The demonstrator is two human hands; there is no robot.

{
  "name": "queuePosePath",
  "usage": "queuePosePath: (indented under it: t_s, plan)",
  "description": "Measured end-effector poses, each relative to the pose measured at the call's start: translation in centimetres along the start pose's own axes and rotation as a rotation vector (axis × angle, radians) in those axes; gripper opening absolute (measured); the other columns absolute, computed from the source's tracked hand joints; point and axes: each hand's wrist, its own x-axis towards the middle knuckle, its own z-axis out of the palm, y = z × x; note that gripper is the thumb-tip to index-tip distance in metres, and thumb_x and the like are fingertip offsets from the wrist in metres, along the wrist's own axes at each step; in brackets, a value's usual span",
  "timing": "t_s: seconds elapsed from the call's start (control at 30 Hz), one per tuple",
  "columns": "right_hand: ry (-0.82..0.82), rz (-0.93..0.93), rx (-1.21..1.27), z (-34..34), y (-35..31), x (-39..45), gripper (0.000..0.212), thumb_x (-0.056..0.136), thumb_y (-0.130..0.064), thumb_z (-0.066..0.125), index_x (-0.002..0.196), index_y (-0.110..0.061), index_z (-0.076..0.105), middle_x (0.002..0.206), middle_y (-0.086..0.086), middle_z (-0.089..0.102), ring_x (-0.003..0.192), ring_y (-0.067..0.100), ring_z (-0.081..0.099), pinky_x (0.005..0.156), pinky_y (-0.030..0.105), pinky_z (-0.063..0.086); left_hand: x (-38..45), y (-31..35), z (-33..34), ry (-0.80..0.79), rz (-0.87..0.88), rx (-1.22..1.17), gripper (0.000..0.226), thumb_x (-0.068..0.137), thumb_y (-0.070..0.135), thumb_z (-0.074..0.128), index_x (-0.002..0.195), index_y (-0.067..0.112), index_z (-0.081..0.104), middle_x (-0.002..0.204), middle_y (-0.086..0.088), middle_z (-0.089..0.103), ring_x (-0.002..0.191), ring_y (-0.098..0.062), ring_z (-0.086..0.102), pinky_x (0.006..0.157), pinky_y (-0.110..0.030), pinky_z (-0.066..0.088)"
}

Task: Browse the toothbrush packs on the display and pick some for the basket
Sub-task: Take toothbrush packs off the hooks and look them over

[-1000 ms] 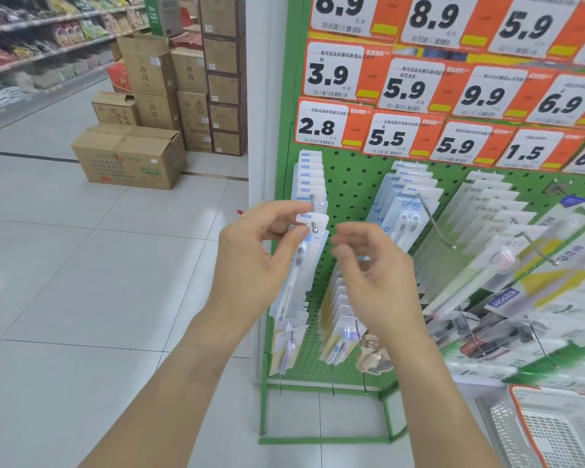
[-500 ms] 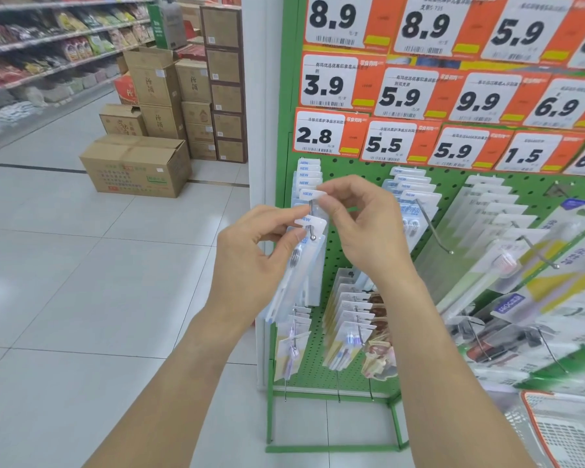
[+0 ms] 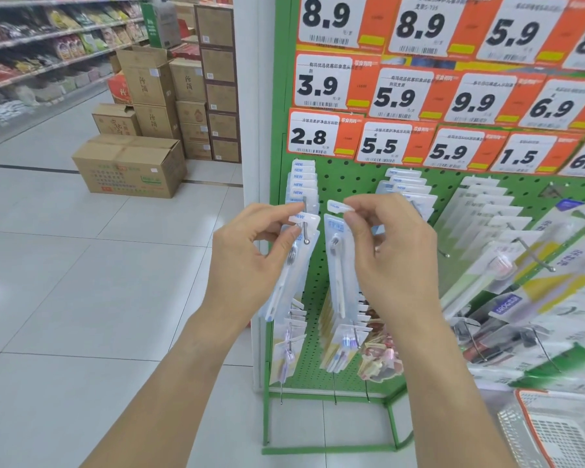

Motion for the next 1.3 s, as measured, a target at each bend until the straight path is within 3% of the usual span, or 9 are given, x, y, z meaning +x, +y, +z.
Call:
queuePosePath:
  t_s: [0.27, 0.4, 0.53, 0.63, 0.7, 0.8, 0.93, 1.1, 1.3]
  plan:
    - [0.086, -0.005, 0.027, -2.0, -1.2, -3.6, 0.011, 0.098, -0.004, 0.064, 0.104, -0.009, 0.072, 0.093, 0.002, 0.066, 0.087, 0.007, 0.061, 0.070, 0.012, 0.048, -0.4, -0.3, -0.3, -0.037, -0.064, -0.144, 0.032, 0.090, 0.003, 0.071, 0.112, 0.027, 0.072, 0.094, 0.004, 0.072, 0.085, -0.012, 0.069, 0.085, -0.021, 0.054]
    - [0.082, -0.005, 0.023, -3.0, -1.7, -4.5, 0.011, 0.097, -0.003, 0.065, 0.103, -0.008, 0.072, 0.092, 0.001, 0.067, 0.087, 0.005, 0.061, 0.070, 0.011, 0.048, -0.5, -0.1, -0.5, -0.069, -0.042, -0.126, 0.037, 0.090, 0.003, 0.072, 0.122, 0.022, 0.068, 0.103, 0.003, 0.073, 0.094, -0.016, 0.069, 0.088, -0.026, 0.054]
    - [0.079, 0.020, 0.052, -4.3, -2.3, -5.4, 0.012, 0.096, -0.005, 0.065, 0.103, -0.012, 0.072, 0.095, -0.003, 0.067, 0.086, 0.007, 0.063, 0.068, 0.015, 0.051, -1.4, 0.8, -1.5, 0.169, -0.025, -0.237, 0.024, 0.091, 0.006, 0.064, 0.112, 0.018, 0.066, 0.104, -0.008, 0.070, 0.096, -0.026, 0.067, 0.080, -0.043, 0.054]
    - [0.039, 0.089, 0.123, -4.6, -2.6, -6.7, 0.013, 0.097, -0.010, 0.066, 0.102, -0.021, 0.071, 0.095, -0.012, 0.066, 0.087, 0.007, 0.065, 0.068, 0.013, 0.049, -3.9, 1.7, -1.9, 0.257, -0.003, -0.349, 0.012, 0.087, 0.009, 0.056, 0.096, 0.013, 0.064, 0.080, -0.006, 0.065, 0.076, -0.027, 0.061, 0.069, -0.036, 0.049]
    - [-0.013, 0.167, 0.198, -4.1, -2.6, -7.9, 0.017, 0.097, -0.016, 0.065, 0.101, -0.031, 0.069, 0.094, -0.016, 0.066, 0.087, 0.010, 0.066, 0.069, 0.015, 0.050, -6.8, 1.6, -1.5, 0.137, -0.087, -0.340, 0.014, 0.087, 0.019, 0.056, 0.097, 0.014, 0.065, 0.083, -0.003, 0.067, 0.078, -0.025, 0.062, 0.071, -0.032, 0.049]
    - [-0.100, 0.360, 0.358, -2.6, -1.8, -10.0, 0.017, 0.097, -0.023, 0.064, 0.098, -0.038, 0.071, 0.097, -0.010, 0.071, 0.084, 0.018, 0.068, 0.066, 0.040, 0.058, -10.5, 0.5, -1.0, -0.129, -0.363, -0.255, 0.029, 0.088, 0.039, 0.061, 0.115, 0.028, 0.065, 0.110, 0.004, 0.072, 0.102, -0.020, 0.067, 0.084, -0.026, 0.054]
    - [-0.168, 0.557, 0.571, -0.4, -0.6, -12.0, 0.013, 0.096, -0.023, 0.067, 0.095, -0.035, 0.073, 0.091, -0.005, 0.073, 0.084, 0.023, 0.069, 0.071, 0.049, 0.061, -11.8, -0.7, -1.2, -0.406, -0.565, -0.326, 0.023, 0.100, 0.025, 0.057, 0.118, 0.015, 0.068, 0.105, 0.005, 0.077, 0.097, -0.005, 0.071, 0.082, -0.015, 0.051]
    - [-0.316, 0.691, 0.658, 0.9, 0.2, -13.1, 0.010, 0.092, -0.024, 0.067, 0.099, -0.019, 0.072, 0.087, 0.002, 0.073, 0.083, 0.029, 0.069, 0.067, 0.043, 0.061, -12.6, -1.6, -2.0, -0.339, -0.668, -0.291, 0.021, 0.097, 0.007, 0.057, 0.107, 0.006, 0.075, 0.095, -0.001, 0.079, 0.076, -0.004, 0.068, 0.072, -0.015, 0.051]
    - [-0.545, 0.694, 0.647, 1.5, 0.5, -14.1, 0.014, 0.088, -0.024, 0.072, 0.090, -0.011, 0.073, 0.082, 0.011, 0.072, 0.068, 0.025, 0.062, 0.056, 0.031, 0.056, -14.0, -2.2, -2.5, -0.146, -0.819, -0.319, 0.025, 0.093, 0.023, 0.061, 0.106, 0.009, 0.076, 0.097, -0.006, 0.079, 0.090, -0.026, 0.075, 0.084, -0.040, 0.061]
